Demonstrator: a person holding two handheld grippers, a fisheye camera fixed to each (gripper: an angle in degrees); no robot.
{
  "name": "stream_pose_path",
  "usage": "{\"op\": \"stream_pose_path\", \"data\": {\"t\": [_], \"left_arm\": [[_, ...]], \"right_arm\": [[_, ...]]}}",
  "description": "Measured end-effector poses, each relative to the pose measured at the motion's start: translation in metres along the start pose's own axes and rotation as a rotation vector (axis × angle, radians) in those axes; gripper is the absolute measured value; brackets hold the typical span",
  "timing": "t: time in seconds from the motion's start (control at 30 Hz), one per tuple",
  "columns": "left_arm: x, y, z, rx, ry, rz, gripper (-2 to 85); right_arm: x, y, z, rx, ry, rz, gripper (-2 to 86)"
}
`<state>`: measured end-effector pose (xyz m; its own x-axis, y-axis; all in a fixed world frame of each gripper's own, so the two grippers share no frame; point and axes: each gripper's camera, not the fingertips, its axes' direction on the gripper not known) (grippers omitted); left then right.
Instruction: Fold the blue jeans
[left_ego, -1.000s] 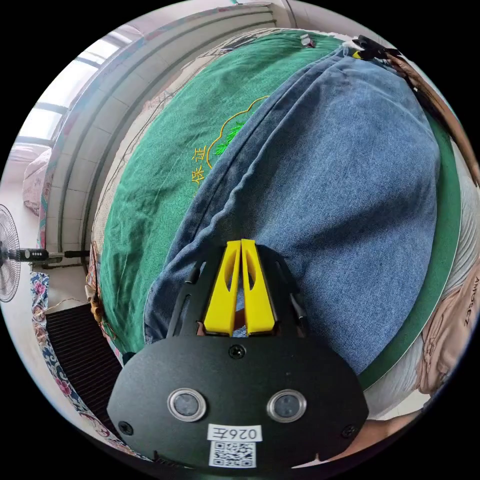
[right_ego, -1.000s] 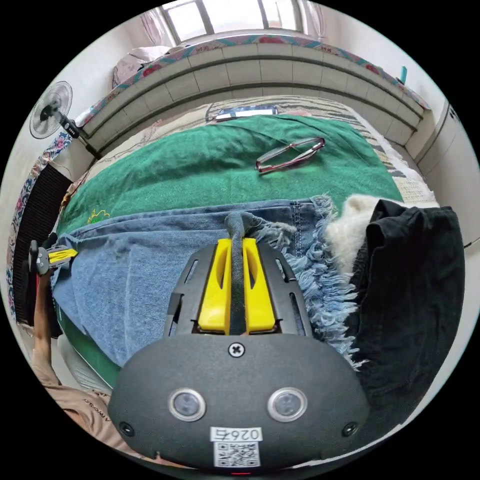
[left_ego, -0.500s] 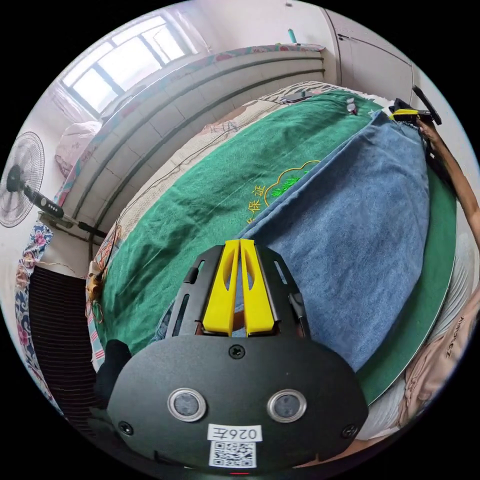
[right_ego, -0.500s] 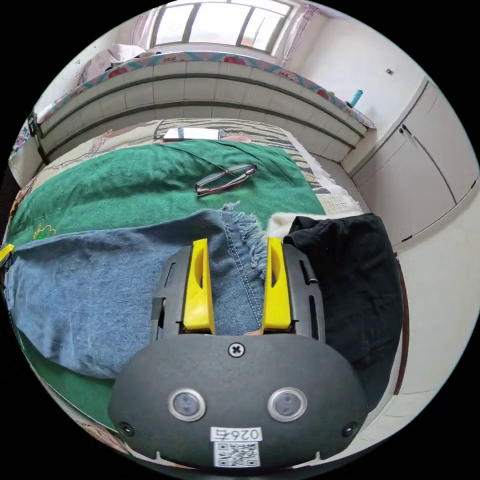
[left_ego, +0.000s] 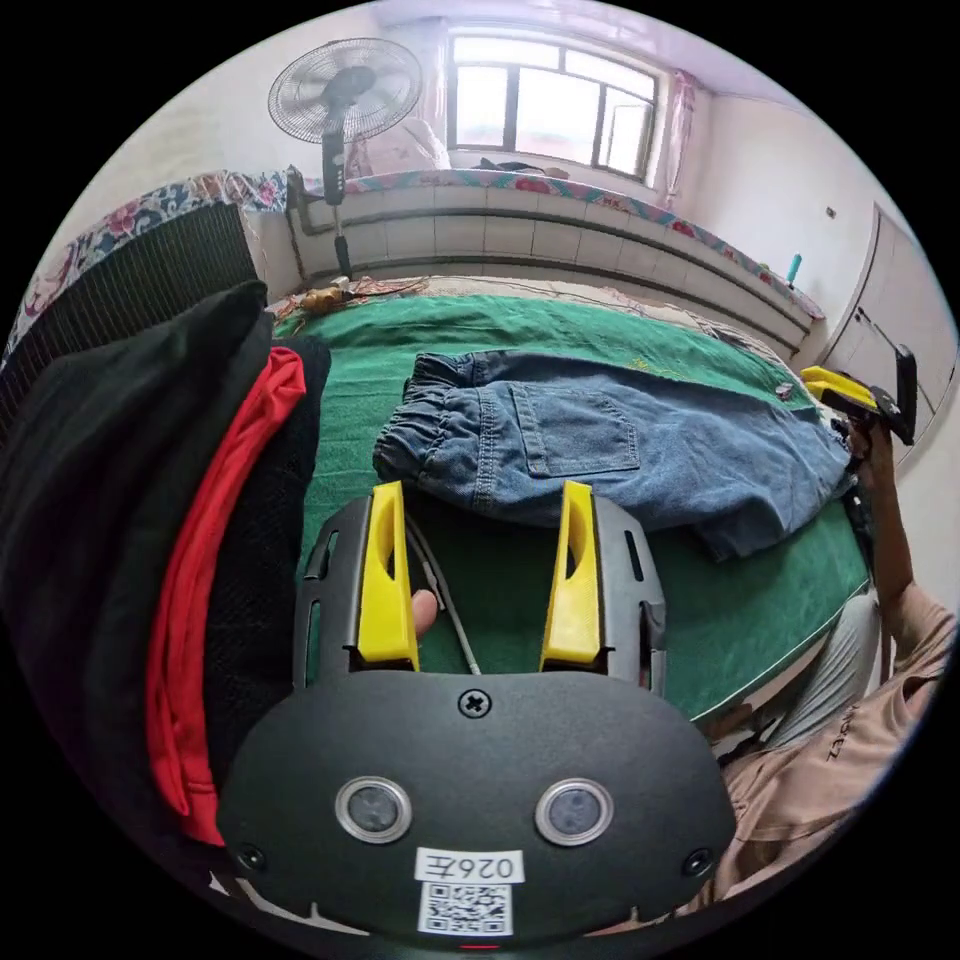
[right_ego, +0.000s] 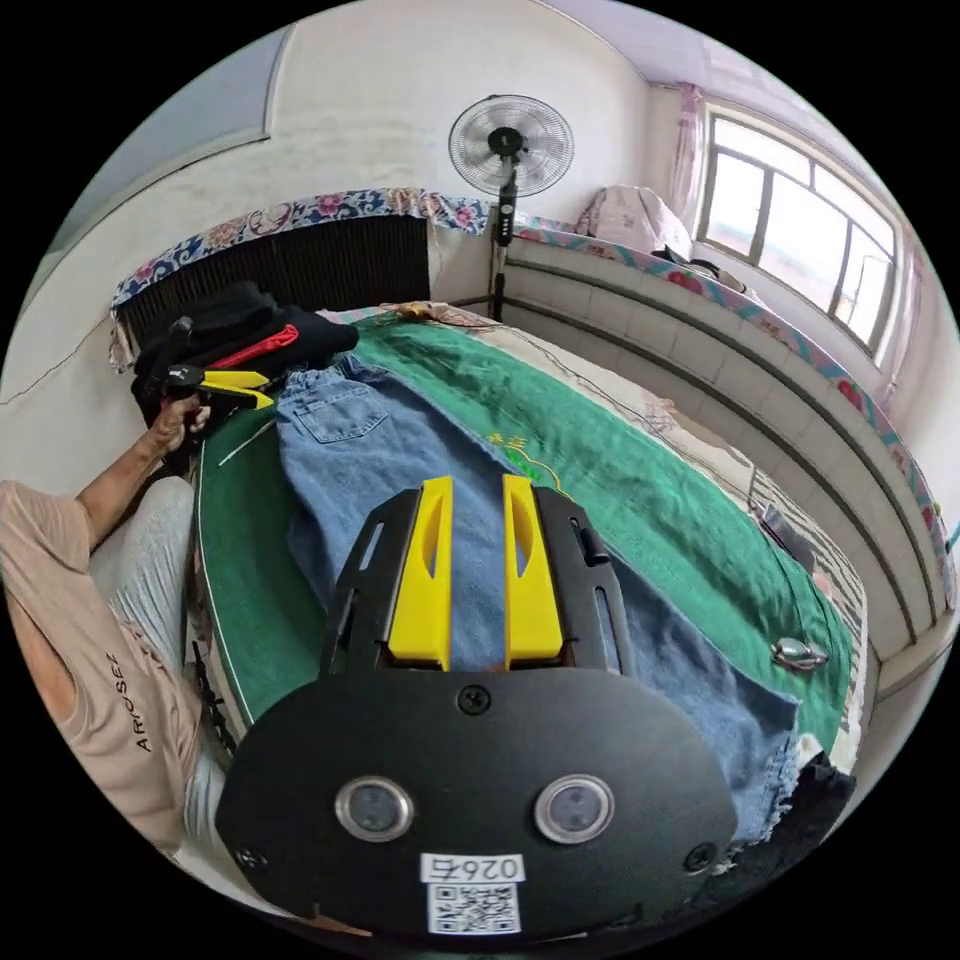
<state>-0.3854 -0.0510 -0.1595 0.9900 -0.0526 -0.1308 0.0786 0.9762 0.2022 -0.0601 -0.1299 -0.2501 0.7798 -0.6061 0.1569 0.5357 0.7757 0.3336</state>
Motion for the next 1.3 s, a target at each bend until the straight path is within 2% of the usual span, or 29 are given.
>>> {"op": "stream_pose_path", "data": {"t": [0.1, 0.2, 0.33, 0.37, 0.4, 0.43, 0.47, 0.5, 0.57, 0.67, 0.73, 0.8, 0.93, 1.03, 1.1, 1.13, 1.2, 1.27, 1.3], "left_arm": [[-0.039, -0.002, 0.01, 0.028, 0.168, -0.055, 24.8], [-0.066, -0.021, 0.03, -0.015, 0.254, -0.077, 26.4], [-0.095, -0.037, 0.049, -0.007, 0.309, -0.144, 27.4], [-0.105, -0.041, 0.057, -0.033, 0.301, -0.171, 25.5], [-0.115, -0.044, 0.062, -0.081, 0.27, -0.199, 20.8], [-0.119, -0.047, 0.062, -0.083, 0.289, -0.19, 17.1], [-0.124, -0.052, 0.058, -0.051, 0.32, -0.163, 12.9], [-0.126, -0.055, 0.05, 0.006, 0.299, -0.144, 11.9], [-0.124, -0.059, 0.048, 0.017, 0.263, -0.104, 11.5], [-0.136, -0.055, 0.054, -0.016, 0.271, -0.141, 12.5], [-0.137, -0.053, 0.056, -0.003, 0.289, -0.141, 14.0], [-0.134, -0.059, 0.062, 0.041, 0.293, -0.169, 18.0], [-0.126, -0.081, 0.079, -0.066, 0.19, -0.165, 15.9], [-0.114, -0.087, 0.069, -0.04, 0.159, -0.121, 13.6], [-0.106, -0.083, 0.061, 0.02, 0.168, -0.111, 11.7], [-0.105, -0.082, 0.061, 0.024, 0.179, -0.114, 11.7], [-0.107, -0.073, 0.064, 0.027, 0.268, -0.162, 11.9], [-0.108, -0.058, 0.06, 0.047, 0.354, -0.231, 12.1], [-0.1, -0.048, 0.056, 0.058, 0.384, -0.228, 12.2]], "right_arm": [[-0.043, -0.052, 0.058, -0.038, -0.036, -0.098, 4.2], [-0.066, -0.1, 0.116, -0.08, -0.038, -0.151, 6.8], [-0.072, -0.151, 0.191, -0.139, -0.08, -0.12, 12.4], [-0.071, -0.164, 0.22, -0.193, -0.067, -0.106, 13.5], [-0.071, -0.174, 0.252, -0.313, -0.105, -0.126, 5.1], [-0.071, -0.178, 0.264, -0.373, -0.113, -0.126, 0.9], [-0.069, -0.185, 0.268, -0.357, -0.071, -0.073, 0.3], [-0.066, -0.191, 0.255, -0.24, -0.035, -0.031, 0.2], [-0.061, -0.191, 0.251, -0.171, -0.04, -0.053, 1.6], [-0.036, -0.181, 0.272, -0.383, -0.045, -0.022, 9.1], [-0.025, -0.166, 0.252, -0.352, -0.07, 0.018, 9.1], [-0.025, -0.134, 0.197, -0.184, -0.151, 0.042, 7.6], [-0.04, -0.067, 0.124, -0.058, -0.139, 0.045, 4.4], [-0.037, -0.007, 0.078, -0.104, 0.06, 0.06, 0.8], [-0.007, 0.045, 0.04, -0.124, 0.27, 0.171, -0.3], [0.004, 0.058, 0.031, -0.127, 0.31, 0.208, -0.5], [0.064, 0.118, 0.006, -0.291, 0.487, 0.375, -0.8], [0.111, 0.172, -0.02, -0.409, 0.532, 0.572, -0.8], [0.136, 0.206, -0.047, -0.386, 0.486, 0.732, -0.8]]}}
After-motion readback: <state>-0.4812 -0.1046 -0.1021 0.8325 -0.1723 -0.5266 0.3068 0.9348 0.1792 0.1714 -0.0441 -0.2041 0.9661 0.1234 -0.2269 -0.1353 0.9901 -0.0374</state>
